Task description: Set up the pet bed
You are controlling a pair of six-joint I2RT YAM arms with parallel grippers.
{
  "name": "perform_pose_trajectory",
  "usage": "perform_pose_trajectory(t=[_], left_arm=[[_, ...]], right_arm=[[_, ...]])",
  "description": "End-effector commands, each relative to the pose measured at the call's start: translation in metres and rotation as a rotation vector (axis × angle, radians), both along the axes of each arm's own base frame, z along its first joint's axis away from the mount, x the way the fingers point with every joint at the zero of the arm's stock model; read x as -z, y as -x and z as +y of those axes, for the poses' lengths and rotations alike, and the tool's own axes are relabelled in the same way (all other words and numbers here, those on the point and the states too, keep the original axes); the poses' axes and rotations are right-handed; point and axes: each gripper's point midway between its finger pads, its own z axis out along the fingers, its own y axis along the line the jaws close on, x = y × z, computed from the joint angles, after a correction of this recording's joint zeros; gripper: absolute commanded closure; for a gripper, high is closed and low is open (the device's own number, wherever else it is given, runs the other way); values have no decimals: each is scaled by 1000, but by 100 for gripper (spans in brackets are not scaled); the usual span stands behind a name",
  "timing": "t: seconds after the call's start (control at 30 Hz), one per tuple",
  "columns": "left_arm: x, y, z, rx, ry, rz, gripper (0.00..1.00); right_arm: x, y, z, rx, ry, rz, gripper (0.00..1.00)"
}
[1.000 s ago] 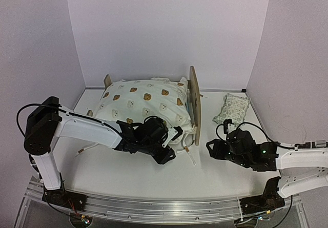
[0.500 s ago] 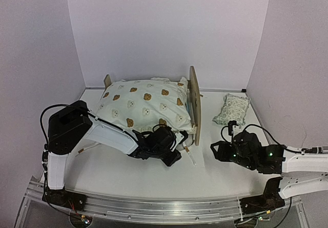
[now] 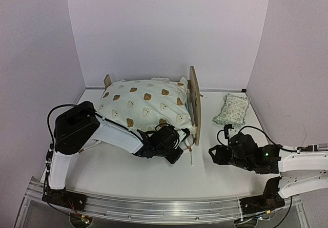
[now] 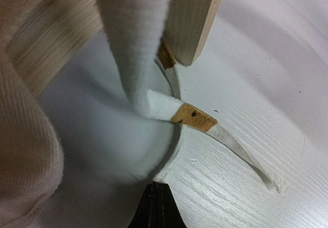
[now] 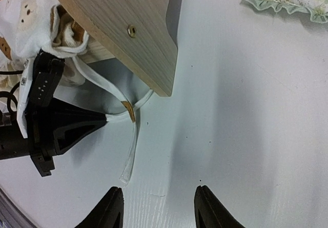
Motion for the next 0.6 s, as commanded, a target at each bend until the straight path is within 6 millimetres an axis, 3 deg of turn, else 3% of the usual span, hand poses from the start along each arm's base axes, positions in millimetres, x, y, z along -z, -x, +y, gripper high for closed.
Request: perform_pose_trajectory(t=[0.0,0.17,0.33,0.57], left_arm=[[-6,-4,2,-32,17,-4,100],[-15,6,7,-18,46,18,100],[-27,29,11,15,70,53,100],[-36,51,19,17,91,104,100]], right_arm=[[6,4,7,-30,2,34,52],[7,4,8,-30,5,37,52],[8,5,11,-44,-1,48,52],[17,12,34,-121,-42,112,52]])
